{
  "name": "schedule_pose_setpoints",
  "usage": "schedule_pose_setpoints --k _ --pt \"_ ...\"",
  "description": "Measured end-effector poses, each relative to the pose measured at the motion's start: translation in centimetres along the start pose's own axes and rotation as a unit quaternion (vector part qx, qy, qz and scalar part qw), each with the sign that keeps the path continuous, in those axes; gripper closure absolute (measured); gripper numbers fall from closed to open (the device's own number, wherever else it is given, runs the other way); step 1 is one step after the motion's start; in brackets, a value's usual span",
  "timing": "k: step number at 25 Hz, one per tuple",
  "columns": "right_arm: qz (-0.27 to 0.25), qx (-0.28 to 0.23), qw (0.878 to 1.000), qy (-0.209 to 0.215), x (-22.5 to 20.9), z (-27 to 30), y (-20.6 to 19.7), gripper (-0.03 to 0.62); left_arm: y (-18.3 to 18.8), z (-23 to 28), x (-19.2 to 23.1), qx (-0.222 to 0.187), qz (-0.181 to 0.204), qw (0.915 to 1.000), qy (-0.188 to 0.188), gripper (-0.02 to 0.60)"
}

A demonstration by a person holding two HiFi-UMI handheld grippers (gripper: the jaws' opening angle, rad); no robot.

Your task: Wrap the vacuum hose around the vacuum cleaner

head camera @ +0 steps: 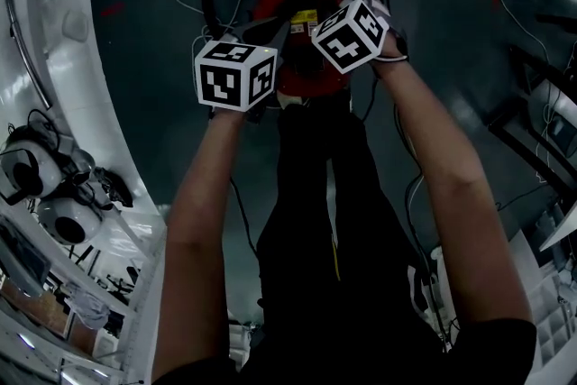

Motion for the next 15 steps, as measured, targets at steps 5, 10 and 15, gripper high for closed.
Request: schedule_pose_setpoints --k 5,10,15 --pt "-0.002 -0.007 1.000 -0.015 0.0 -0.7 -1.1 0.507 0.1 0.0 0.2 -0.010 -0.006 0.9999 -0.003 0.566" --pt "0.013 -0.018 1.000 -0.016 0.3 -1.4 -1.5 0.508 -0.6 0.1 0.1 -0.001 -0.007 1.0000 -0.006 0.565" --pt "0.020 -0.023 0.999 -0.014 0.8 -1.5 -1.4 0.508 -1.1 0.4 0.2 0.007 -0.015 0.9998 -0.011 0.565"
Point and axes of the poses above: the fingertips, and each gripper's own axes: z forward along the fingers, x to its left, y out of its top, the point moved 8 cm from there along -z, backward along the fingers, and after that the axes turned 7 degrees about -x, right-handed, at the moved point
